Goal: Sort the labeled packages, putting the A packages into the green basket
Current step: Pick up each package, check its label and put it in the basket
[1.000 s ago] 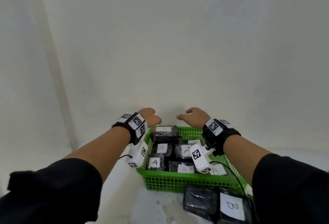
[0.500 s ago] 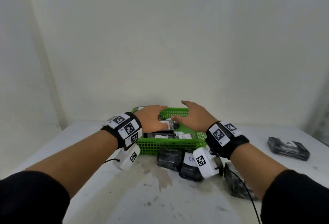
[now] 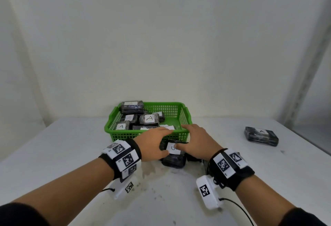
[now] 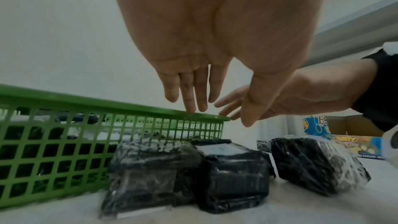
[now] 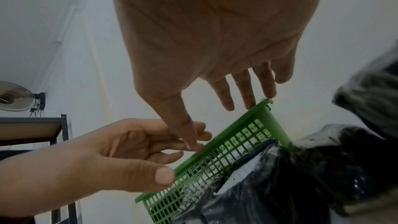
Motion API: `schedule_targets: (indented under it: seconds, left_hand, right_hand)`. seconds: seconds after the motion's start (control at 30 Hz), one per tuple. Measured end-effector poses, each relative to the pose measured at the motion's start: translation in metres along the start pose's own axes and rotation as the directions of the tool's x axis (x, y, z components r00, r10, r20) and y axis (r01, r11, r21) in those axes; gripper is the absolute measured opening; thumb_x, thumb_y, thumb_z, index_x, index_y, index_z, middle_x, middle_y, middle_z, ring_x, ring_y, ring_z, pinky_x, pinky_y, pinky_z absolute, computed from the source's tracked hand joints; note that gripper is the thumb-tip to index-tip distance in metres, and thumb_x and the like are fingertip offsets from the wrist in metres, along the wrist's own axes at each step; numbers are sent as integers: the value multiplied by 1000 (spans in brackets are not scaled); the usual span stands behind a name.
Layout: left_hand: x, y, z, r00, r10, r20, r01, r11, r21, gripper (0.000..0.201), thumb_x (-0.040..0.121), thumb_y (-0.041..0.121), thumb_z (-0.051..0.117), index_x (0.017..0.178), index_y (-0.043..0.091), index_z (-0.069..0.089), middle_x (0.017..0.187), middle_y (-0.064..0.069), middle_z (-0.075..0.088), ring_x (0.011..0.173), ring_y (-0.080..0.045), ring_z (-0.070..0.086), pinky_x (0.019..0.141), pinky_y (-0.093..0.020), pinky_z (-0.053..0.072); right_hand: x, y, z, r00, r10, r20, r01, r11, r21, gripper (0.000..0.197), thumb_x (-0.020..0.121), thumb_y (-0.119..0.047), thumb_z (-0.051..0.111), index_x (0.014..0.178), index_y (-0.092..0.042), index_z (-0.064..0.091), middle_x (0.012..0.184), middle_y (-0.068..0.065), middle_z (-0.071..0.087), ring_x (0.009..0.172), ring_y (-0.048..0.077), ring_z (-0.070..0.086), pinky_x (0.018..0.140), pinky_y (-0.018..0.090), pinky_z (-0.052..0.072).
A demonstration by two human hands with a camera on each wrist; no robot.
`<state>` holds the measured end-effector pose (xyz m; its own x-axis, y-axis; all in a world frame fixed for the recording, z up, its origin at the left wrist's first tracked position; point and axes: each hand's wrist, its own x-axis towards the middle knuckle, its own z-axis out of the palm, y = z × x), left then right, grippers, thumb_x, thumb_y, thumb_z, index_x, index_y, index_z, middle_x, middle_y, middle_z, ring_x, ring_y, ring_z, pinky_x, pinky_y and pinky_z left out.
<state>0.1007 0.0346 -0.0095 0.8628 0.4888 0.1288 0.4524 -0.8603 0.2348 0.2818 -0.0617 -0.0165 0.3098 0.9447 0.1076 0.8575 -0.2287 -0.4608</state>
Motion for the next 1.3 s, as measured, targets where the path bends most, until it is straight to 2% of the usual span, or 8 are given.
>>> schedule_targets:
  seconds: [0.3,0.5,0.73,0.83,0.9,1.03,1.13,1.3]
  left_hand:
    - [-4,-17,10,978,-192,85,178,973,150,41,74,26,66,114,19,62,108,0,58,104,-22,57,84,-30,49]
    - [-1,-26,16,987,-157,39,146,968,205,28,77,26,70,105,23,68,99,3,55,99,-20,56,82,-32,50]
    - [-16,-32,9,982,-189,25,190,977,-100,48,70,34,80,115,23,65,102,8,67,89,-10,63,79,-24,53]
    - [-25,-42,5,975,-221,-5,201,897,-393,59,71,32,85,126,26,62,108,12,70,98,-4,67,90,-21,52]
    - [-29,-50,4,968,-248,-25,195,817,-543,65,68,35,87,127,27,62,113,11,71,105,-6,68,97,-26,51]
    - [-33,-51,2,944,-309,-112,134,673,-727,33,75,16,85,106,21,74,98,3,78,90,-9,74,80,-18,54]
    - [-31,-47,5,941,-317,-120,98,594,-799,35,80,11,81,114,14,73,103,-2,77,95,-14,74,80,-20,56]
    - [-27,-46,15,915,-393,-90,68,369,-927,33,86,4,72,116,18,70,108,-7,76,100,-21,72,82,-32,60]
  right_hand:
    - [-15,-19,19,995,-99,26,100,994,-44,65,83,-42,77,141,-21,57,132,1,51,131,19,41,110,39,45]
    - [-7,-35,43,986,-114,124,124,989,-76,51,81,-39,77,127,-21,66,121,6,62,120,27,53,99,45,52]
    - [1,-34,53,989,-143,41,139,986,97,45,80,-21,79,124,-22,70,115,0,74,107,20,66,92,35,56]
    - [6,-30,48,991,-126,-35,130,955,266,41,81,-15,82,121,-18,73,100,-8,72,87,5,65,74,8,46]
    - [10,-28,44,992,-97,-79,120,922,368,38,80,-17,84,116,-17,74,95,-8,71,79,2,65,67,5,46]
    - [16,-26,38,995,-62,-83,98,830,550,40,78,-24,88,116,-26,74,104,-8,75,87,9,73,83,20,57]
    - [18,-26,42,997,-63,-53,82,728,680,44,75,-26,90,116,-24,75,106,-4,80,97,16,77,93,36,60]
    - [15,-23,39,999,-3,-50,42,575,817,18,87,-4,81,103,-11,77,94,15,81,78,22,78,72,29,64]
